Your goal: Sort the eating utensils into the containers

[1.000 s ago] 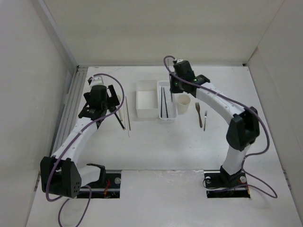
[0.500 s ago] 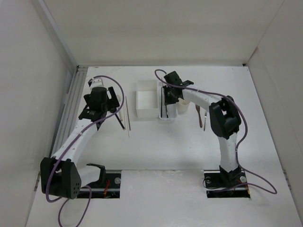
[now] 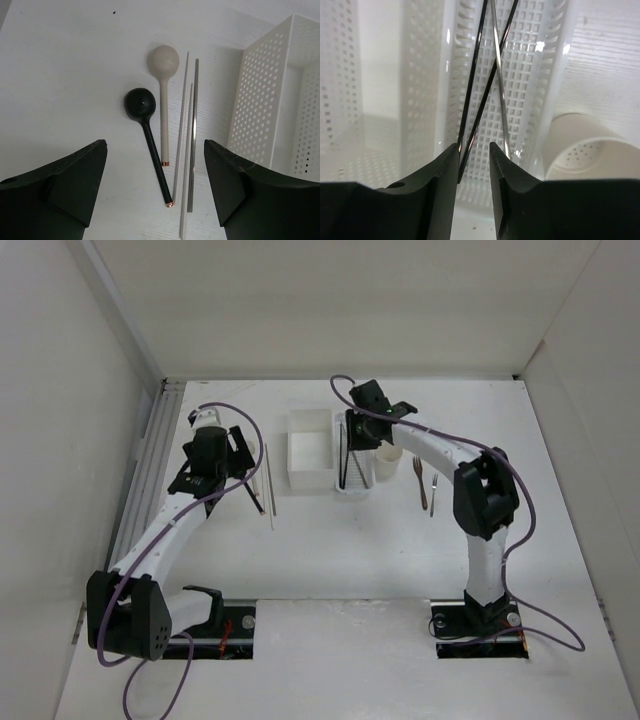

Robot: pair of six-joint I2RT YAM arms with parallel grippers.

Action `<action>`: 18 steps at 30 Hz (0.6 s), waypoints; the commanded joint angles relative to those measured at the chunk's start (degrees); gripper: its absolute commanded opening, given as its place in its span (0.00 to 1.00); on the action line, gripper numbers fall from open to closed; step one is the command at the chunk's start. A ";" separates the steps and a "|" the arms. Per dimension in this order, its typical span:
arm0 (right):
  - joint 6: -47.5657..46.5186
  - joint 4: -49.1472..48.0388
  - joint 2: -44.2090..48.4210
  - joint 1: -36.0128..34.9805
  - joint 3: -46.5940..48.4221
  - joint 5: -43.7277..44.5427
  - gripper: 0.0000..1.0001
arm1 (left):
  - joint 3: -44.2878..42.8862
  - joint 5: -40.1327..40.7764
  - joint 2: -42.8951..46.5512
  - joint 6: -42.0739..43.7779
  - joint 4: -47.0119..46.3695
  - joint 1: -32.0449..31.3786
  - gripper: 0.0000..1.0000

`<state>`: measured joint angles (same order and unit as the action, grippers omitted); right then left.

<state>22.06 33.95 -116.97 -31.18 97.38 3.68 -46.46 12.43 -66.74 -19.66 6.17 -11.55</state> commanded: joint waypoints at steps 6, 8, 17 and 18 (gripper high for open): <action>1.84 1.90 16.74 3.49 0.36 6.42 0.36 | 1.54 -0.74 -0.32 -1.43 -4.15 -0.23 0.66; 2.37 1.90 20.53 6.72 -4.89 7.56 0.34 | 2.25 -0.74 -0.85 -2.04 -4.86 -0.23 0.61; -0.16 2.70 26.80 22.56 -26.70 0.11 0.49 | 2.78 0.40 -2.61 -2.66 -7.84 -0.23 0.60; -0.18 2.09 26.27 23.09 -27.94 -0.43 0.49 | 3.30 0.41 -3.21 -3.19 -8.45 -0.23 0.62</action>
<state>23.35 34.52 -88.53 -8.21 73.28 6.92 -44.21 12.12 -69.69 -21.52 1.26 -11.55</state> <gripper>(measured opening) 0.481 0.613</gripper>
